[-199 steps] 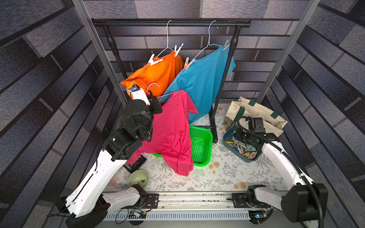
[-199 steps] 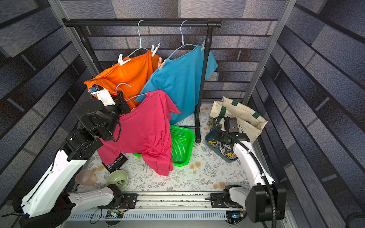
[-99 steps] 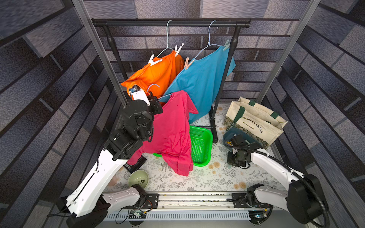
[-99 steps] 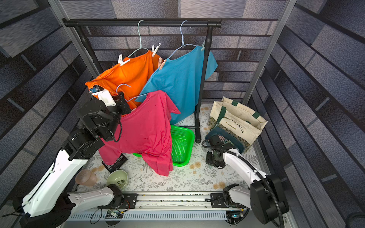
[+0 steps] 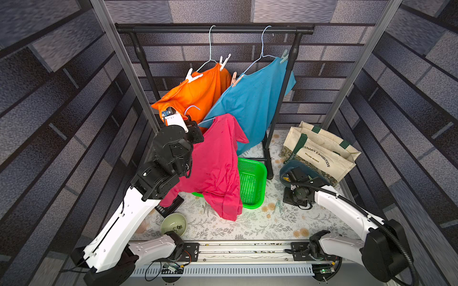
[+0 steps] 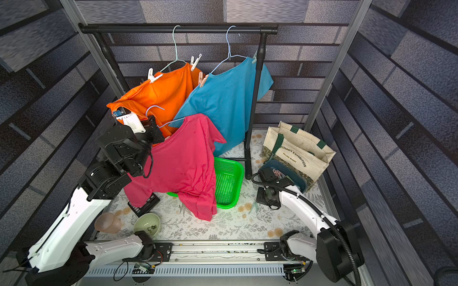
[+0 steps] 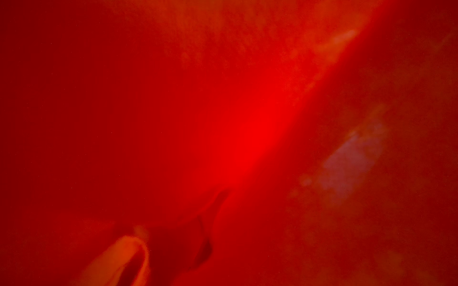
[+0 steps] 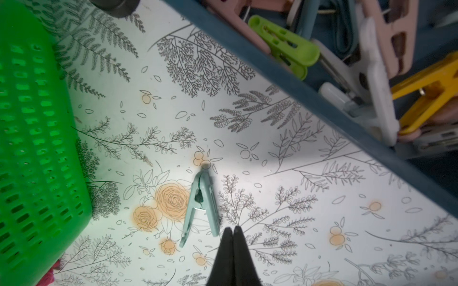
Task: Use clothespins to secure the t-shirt on both sides of the hanger
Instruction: Place the clothespin at the center of the board, then adjust the clothespin at the center of the board.
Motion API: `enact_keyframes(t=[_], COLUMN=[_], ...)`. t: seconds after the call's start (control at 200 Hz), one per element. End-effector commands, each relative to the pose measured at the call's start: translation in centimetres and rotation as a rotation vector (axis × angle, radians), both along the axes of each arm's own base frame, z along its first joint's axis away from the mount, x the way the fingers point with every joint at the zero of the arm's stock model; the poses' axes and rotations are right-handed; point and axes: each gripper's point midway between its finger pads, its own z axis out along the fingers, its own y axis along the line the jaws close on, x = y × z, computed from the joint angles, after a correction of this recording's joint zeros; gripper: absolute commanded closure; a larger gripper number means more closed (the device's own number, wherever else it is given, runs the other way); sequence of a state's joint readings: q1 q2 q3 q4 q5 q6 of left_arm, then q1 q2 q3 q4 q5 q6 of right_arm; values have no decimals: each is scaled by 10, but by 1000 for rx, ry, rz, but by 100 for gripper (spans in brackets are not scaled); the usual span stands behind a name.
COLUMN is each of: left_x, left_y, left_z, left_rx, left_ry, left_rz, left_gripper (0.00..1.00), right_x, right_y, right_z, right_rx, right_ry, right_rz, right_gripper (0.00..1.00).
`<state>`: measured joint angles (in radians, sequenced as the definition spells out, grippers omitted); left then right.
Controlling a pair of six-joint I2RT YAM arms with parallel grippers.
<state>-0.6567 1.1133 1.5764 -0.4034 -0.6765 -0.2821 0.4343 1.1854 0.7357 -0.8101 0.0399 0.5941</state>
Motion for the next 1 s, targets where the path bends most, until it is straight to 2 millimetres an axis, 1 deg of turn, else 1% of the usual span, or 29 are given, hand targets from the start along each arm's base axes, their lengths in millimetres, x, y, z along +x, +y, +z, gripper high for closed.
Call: enact_keyframes(t=[0.0, 0.09, 0.185, 0.256, 0.401, 0.511, 0.631, 0.711, 0.777, 0.882, 0.942, 0.997], left_x=[-6, -7, -8, -8, -8, -7, -7, -7, -8, -8, -8, -7], left_y=[7, 9, 10, 11, 10, 10, 9, 10, 11, 13, 13, 12], left_z=[11, 10, 10, 9, 10, 11, 12, 13, 14, 14, 13, 12], left_rx=[-51, -49, -54, -60, -62, -61, -59, -55, -49, -47, -50, -53], left_ry=[-43, -39, -40, -41, -38, -36, -39, -41, -40, -43, -44, -43], left_rz=[1, 5, 5, 7, 3, 1, 0, 1, 7, 10, 8, 4], left_gripper=[100, 100, 100, 100, 100, 100, 100, 100, 100, 100, 100, 100], right_x=[-26, -39, -47, -47, -35, -21, -1, 12, 20, 27, 26, 21], right_y=[-9, -7, 8, 17, 39, 57, 81, 94, 92, 74, 64, 53], right_z=[-16, -26, -37, -43, -46, -45, -39, -27, -13, 13, 22, 22], right_rx=[-40, -71, -55, -42, 0, 26, 107, 179, 182, 111, 60, -4], right_ry=[98, 158, 192, 188, 146, 97, 16, -54, -121, -226, -242, -212], right_rz=[9, 52, 99, 104, 112, 128, 116, 100, 95, 105, 129, 139], right_gripper=[100, 100, 100, 100, 100, 100, 100, 100, 100, 100, 92, 77])
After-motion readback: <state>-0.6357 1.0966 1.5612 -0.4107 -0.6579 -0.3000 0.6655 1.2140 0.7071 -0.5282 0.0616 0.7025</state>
